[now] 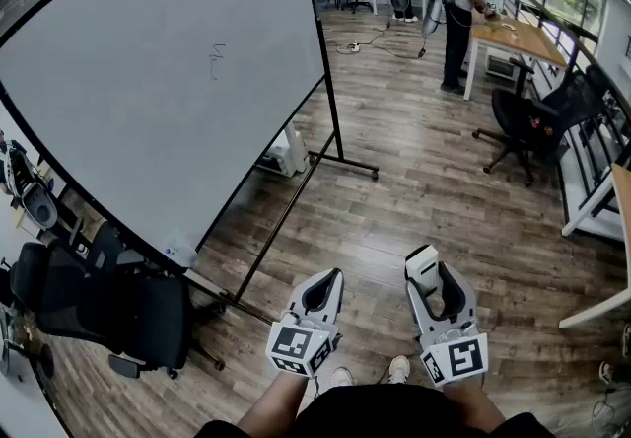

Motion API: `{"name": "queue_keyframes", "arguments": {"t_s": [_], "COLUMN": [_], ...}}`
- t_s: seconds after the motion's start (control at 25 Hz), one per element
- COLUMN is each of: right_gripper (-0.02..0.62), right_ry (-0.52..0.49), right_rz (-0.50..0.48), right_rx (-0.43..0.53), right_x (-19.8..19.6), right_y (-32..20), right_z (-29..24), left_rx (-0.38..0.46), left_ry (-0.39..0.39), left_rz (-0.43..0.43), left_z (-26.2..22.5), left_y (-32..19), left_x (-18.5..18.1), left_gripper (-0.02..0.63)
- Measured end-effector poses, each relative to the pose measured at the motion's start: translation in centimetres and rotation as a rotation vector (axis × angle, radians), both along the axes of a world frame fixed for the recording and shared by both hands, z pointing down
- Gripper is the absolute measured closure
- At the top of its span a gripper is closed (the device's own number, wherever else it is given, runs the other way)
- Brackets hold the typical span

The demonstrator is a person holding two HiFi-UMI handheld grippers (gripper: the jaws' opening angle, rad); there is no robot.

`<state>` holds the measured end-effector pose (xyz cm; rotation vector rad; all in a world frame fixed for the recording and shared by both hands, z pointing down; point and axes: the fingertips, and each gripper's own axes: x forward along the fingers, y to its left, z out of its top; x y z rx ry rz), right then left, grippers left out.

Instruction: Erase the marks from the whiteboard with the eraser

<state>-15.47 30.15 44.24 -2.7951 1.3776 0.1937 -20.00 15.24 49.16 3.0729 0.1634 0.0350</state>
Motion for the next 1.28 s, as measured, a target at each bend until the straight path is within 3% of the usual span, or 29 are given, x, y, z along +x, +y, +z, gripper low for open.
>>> {"name": "queue_keyframes", "arguments": {"t_s": [0.4,0.88,1.28], "right_gripper": [0.344,0.341,0.339], "right_ry": [0.042,0.088,0.126], "right_rz": [-0.03,-0.138,-0.189], "right_rx": [0.006,0.088,0.077], "right_x": [0.7,4.0,8.3], "right_y": [2.5,7.8,5.4], "right_z": [-1.2,-3.4,-3.5], "left_rx": [0.029,0.051,0.049], "left_ry": [0.009,0.032,0.011], "left_rz": [-0.021,-0.083,-0.154], "left_z": [-1.0,-1.9,-1.6], "left_y": [2.7,7.8,5.6], "left_x": [0.7,3.6,6.5], "left_gripper": [0.586,0.586,0.586]}}
